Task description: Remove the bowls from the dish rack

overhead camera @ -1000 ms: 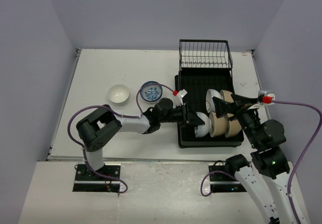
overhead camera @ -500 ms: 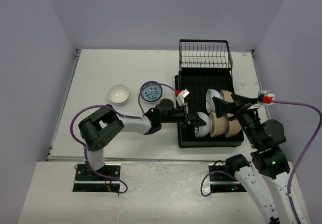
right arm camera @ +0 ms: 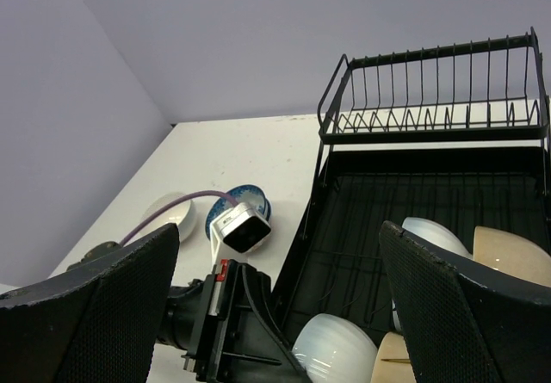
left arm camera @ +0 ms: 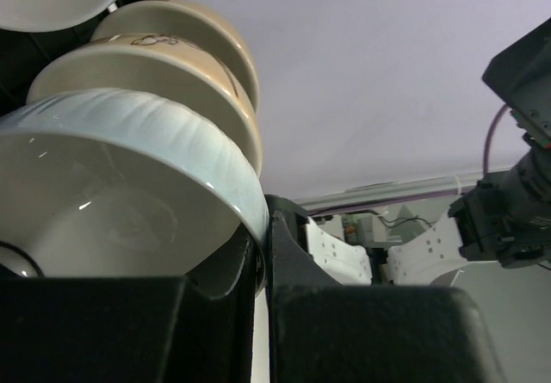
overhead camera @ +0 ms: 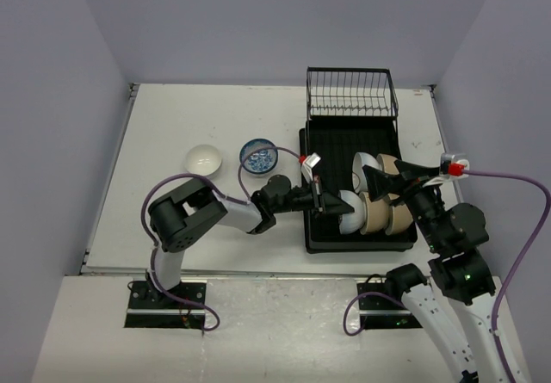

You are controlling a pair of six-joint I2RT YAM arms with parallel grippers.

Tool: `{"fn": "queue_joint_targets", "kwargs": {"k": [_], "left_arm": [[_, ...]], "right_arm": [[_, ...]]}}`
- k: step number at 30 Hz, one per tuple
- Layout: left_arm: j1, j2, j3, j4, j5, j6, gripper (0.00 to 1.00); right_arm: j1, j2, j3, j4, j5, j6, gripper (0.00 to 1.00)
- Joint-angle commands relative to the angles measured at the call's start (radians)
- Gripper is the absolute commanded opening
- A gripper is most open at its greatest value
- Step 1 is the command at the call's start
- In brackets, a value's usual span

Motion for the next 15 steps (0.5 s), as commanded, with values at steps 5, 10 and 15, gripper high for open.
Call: {"fn": "queue_joint_targets", "kwargs": {"k": [5, 10, 15], "left_arm": [[-0.003, 0.062, -0.018, 0.399, 0.022, -0.122, 0.0], [-0.003, 0.064, -0.027, 0.456, 0.018, -0.132, 0.0], [-0.002, 0.033, -0.041, 0.454, 0.008, -0.11, 0.0]], "right_arm": [[0.0, 0.01, 0.02, 0.008, -0.006, -0.016, 0.99], [0.0, 0.01, 0.02, 0.008, -0.007, -0.016, 0.99], [0.0, 0.01, 0.018, 0.008, -0.009, -0.016, 0.99]]}}
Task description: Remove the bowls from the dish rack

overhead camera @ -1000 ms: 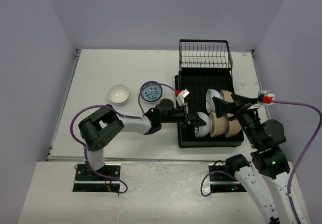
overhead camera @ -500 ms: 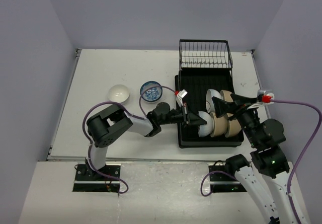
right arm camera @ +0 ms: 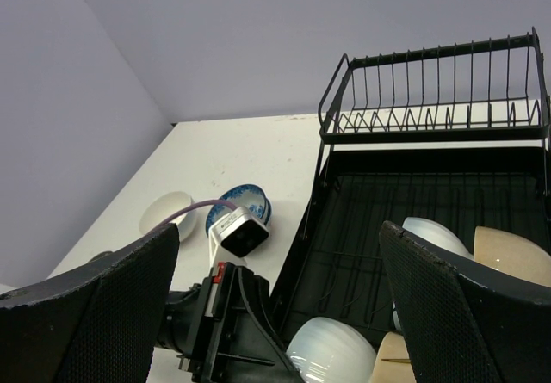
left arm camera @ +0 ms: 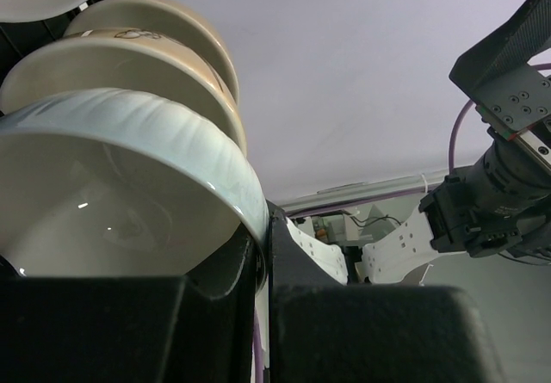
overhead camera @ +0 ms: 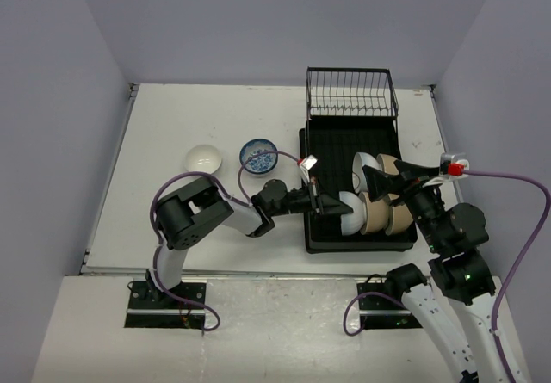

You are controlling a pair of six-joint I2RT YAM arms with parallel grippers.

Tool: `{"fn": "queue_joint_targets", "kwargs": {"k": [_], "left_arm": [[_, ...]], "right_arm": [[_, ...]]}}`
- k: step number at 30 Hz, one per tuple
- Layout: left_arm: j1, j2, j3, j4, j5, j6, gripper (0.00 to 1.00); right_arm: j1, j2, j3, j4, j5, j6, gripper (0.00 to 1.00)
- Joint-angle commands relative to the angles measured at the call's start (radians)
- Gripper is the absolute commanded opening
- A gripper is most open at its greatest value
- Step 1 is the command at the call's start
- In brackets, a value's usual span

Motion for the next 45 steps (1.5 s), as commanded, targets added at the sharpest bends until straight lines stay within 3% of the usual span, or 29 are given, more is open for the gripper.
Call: {"fn": "queue_joint_targets", "kwargs": {"k": [1, 10, 22, 28, 45], "left_arm": [[-0.002, -0.039, -0.015, 0.247, 0.005, 0.0, 0.0], [0.005, -0.12, -0.047, 0.234, -0.009, 0.089, 0.0], [0.005, -0.179, -0.095, 0.352, -0.018, 0.156, 0.0], [0.005, -0.163, -0.086, 0.47, -0.002, 0.145, 0.0], [0.005, -0.099, 0.009, 0.535, 0.043, 0.13, 0.0]], "right_arm": [[0.0, 0.01, 0.02, 0.006, -0.006, -0.014, 0.99], [0.0, 0.01, 0.02, 0.008, -0.009, -0.014, 0.99], [0.0, 0.013, 0.02, 0.006, -0.016, -0.014, 0.99], [0.0, 0.015, 0.02, 0.006, -0.016, -0.015, 0.99], [0.0, 0.019, 0.021, 0.006, -0.021, -0.019, 0.99]]}}
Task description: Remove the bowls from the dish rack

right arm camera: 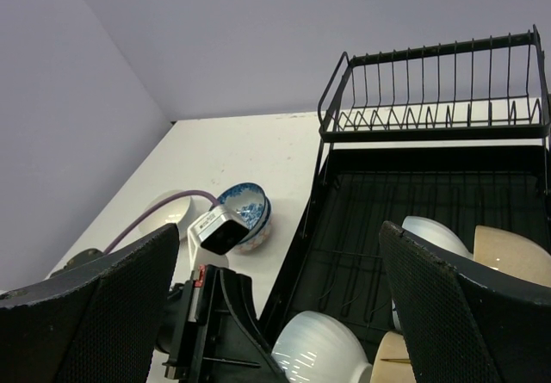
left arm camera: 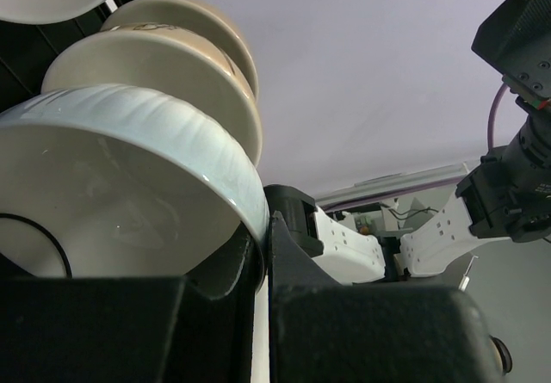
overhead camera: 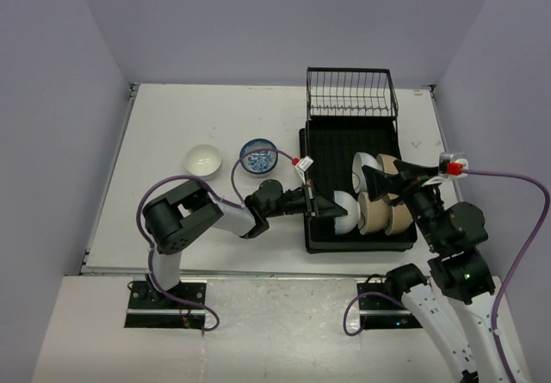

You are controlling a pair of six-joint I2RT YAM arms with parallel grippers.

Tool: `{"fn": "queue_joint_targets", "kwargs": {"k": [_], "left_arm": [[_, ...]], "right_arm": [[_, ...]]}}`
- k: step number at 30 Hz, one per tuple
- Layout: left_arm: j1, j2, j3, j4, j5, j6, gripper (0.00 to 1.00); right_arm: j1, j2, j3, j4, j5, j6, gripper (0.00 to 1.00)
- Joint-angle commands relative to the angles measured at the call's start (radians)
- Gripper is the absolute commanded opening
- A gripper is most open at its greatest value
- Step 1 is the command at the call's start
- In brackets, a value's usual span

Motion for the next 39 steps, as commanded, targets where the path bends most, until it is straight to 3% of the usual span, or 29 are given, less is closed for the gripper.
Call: {"fn": "queue_joint_targets", "kwargs": {"k": [1, 13, 39], "left_arm": [[-0.001, -0.011, 0.073, 0.61, 0.056, -0.012, 0.0], [-0.001, 0.032, 0.134, 0.638, 0.068, -0.018, 0.0], [0.0, -0.132, -0.004, 0.609, 0.029, 0.072, 0.0]], "right_arm": [[0.0, 0.015, 0.023, 0.007, -0.019, -0.018, 0.99], [0.0, 0.02, 0.023, 0.009, -0.021, -0.02, 0.99], [0.0, 0.018, 0.02, 0.012, -0.026, -0.015, 0.99]]}}
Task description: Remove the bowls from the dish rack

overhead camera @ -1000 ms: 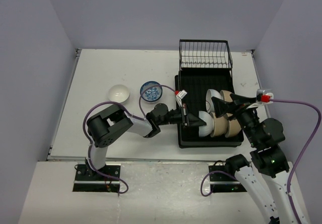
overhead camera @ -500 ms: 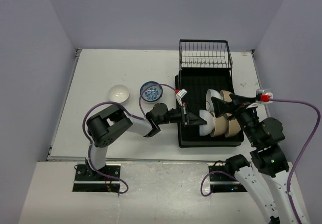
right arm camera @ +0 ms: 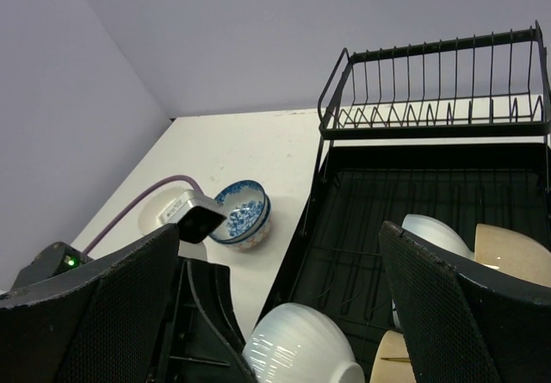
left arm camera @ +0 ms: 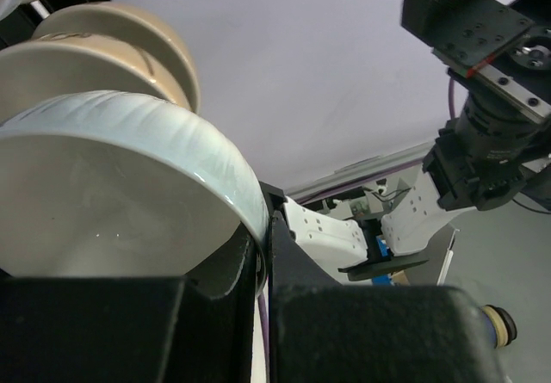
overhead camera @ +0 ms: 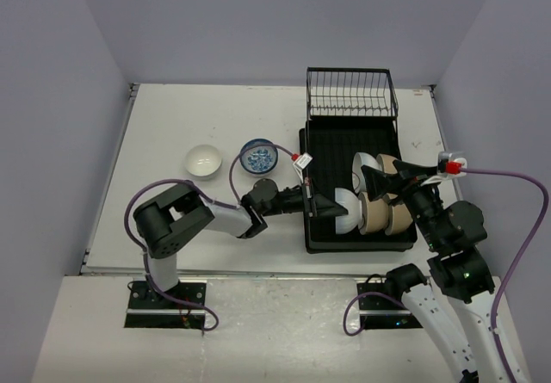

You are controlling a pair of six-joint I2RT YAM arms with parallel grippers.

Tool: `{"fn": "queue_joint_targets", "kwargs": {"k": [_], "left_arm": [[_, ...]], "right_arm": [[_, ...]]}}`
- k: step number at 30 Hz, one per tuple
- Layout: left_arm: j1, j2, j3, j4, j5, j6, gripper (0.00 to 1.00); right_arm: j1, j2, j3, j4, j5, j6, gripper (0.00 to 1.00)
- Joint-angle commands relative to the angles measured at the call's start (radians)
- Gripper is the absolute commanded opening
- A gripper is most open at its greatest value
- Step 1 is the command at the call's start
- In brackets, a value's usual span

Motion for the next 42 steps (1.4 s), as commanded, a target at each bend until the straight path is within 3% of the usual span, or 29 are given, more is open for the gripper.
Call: {"fn": "queue_joint_targets", "kwargs": {"k": [1, 6, 9, 12, 13, 14, 19, 21, 26, 31, 39, 42], "left_arm": [[0.002, -0.112, 0.004, 0.529, -0.003, 0.066, 0.0], [0.002, -0.201, 0.006, 0.409, 0.013, 0.171, 0.0], [0.002, -0.295, 0.009, 0.242, 0.005, 0.284, 0.0], [0.002, -0.451, 0.043, -0.139, -0.1, 0.486, 0.0], [0.002, -0.531, 0.062, -0.382, -0.21, 0.539, 0.0], [0.002, -0.562, 0.116, -0.503, -0.264, 0.637, 0.0], [0.029, -0.703, 0.253, -1.095, -0.731, 0.757, 0.0], [0.102, -0.72, 0.302, -1.221, -0.803, 0.739, 0.0], [0.345, -0.664, 0.395, -1.593, -0.909, 0.728, 0.0], [0.463, -0.453, 0.581, -1.863, -0.946, 0.817, 0.0], [0.584, -0.242, 0.698, -1.975, -0.807, 0.906, 0.0], [0.584, -0.182, 0.798, -2.057, -0.852, 0.925, 0.0]], "right_arm": [[0.0, 0.013, 0.02, 0.013, -0.022, -0.014, 0.99], [0.0, 0.013, 0.02, 0.013, -0.027, -0.014, 0.99], [0.0, 0.011, 0.02, 0.012, -0.024, -0.014, 0.99], [0.0, 0.01, 0.02, 0.01, -0.022, -0.016, 0.99], [0.0, 0.01, 0.02, 0.012, -0.022, -0.016, 0.99], [0.0, 0.01, 0.02, 0.012, -0.019, -0.016, 0.99], [0.0, 0.011, 0.02, 0.012, -0.019, -0.016, 0.99], [0.0, 0.01, 0.02, 0.013, -0.018, -0.014, 0.99], [0.0, 0.013, 0.018, 0.018, -0.027, -0.011, 0.99], [0.0, 0.027, 0.017, 0.022, -0.044, -0.007, 0.99], [0.0, 0.04, 0.015, 0.03, -0.065, -0.005, 0.99], [0.001, 0.042, 0.015, 0.027, -0.068, -0.007, 0.99]]}}
